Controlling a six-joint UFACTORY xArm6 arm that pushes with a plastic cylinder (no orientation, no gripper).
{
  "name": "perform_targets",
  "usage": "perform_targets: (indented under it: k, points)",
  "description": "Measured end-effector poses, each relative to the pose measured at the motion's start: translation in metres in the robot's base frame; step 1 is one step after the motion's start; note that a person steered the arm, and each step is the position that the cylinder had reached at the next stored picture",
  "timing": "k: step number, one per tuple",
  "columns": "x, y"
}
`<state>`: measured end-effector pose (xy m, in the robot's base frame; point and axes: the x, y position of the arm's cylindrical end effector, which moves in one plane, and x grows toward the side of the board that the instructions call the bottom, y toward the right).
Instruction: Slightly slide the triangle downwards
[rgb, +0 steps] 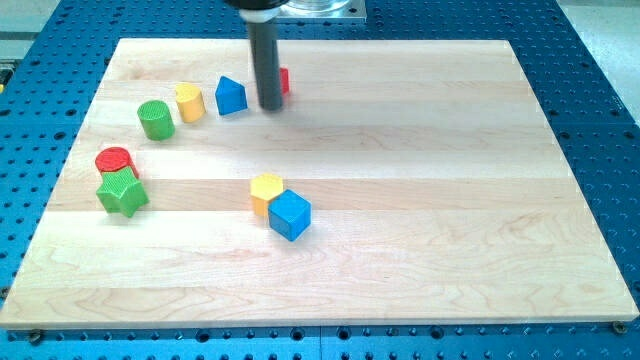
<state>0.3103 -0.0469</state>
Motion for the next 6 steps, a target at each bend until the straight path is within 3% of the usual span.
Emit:
perform_targets:
  k: [1,2,4,6]
  points:
    - [-0.031,-0.012]
    - [-0.020,-0.085]
    - [0.051,0.001]
    - [0.020,0.003]
